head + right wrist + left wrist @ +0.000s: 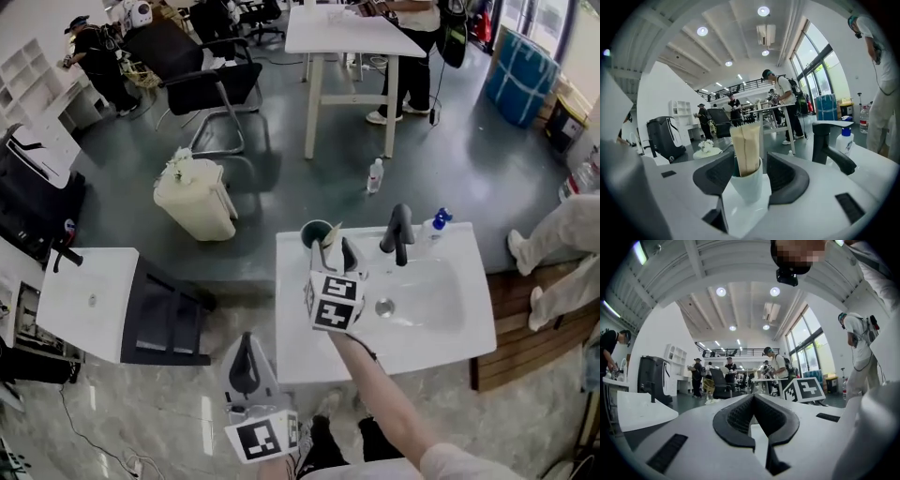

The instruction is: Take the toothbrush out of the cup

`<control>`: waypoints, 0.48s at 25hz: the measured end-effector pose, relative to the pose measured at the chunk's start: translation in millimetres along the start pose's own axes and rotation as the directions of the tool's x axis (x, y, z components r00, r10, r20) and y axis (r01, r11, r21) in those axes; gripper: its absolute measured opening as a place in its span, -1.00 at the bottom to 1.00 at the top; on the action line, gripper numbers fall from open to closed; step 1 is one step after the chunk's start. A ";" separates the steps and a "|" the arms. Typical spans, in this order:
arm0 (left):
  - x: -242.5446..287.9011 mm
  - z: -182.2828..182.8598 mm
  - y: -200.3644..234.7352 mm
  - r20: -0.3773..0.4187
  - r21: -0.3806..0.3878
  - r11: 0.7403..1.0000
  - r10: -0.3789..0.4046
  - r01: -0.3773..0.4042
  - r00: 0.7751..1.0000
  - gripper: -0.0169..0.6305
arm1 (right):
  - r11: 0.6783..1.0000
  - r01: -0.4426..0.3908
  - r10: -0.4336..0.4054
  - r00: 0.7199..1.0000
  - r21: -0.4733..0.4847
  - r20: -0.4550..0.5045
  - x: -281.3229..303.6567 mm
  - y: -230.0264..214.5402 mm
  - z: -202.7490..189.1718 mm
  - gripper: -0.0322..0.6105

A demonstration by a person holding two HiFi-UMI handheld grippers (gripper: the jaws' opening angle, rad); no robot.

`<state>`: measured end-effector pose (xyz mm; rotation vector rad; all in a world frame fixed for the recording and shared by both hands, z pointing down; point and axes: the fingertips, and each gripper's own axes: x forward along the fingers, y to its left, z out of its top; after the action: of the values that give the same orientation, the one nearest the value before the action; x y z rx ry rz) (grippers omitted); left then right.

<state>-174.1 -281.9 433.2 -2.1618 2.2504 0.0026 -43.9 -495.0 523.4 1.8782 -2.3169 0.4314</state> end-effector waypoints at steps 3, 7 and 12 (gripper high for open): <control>-4.8 -11.5 10.8 -0.015 0.018 1.000 0.013 -0.013 1.000 -0.90 | 1.000 0.005 -0.005 1.000 0.011 -0.005 9.0 -3.1 -4.5 -0.35; -12.6 -31.1 26.4 -0.057 -0.020 0.999 0.045 -0.046 0.997 -0.90 | 1.000 0.003 -0.003 1.000 0.018 0.008 12.9 -5.0 -5.7 -0.63; -15.8 -33.9 37.3 -0.064 -0.025 0.997 0.073 -0.075 0.995 -0.90 | 1.000 0.003 -0.003 1.000 0.007 0.005 14.2 -4.9 -7.3 -0.71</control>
<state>-211.3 -265.2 466.8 -2.1200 2.3770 -0.0349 -42.8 -507.0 534.9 1.8877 -2.3192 0.4355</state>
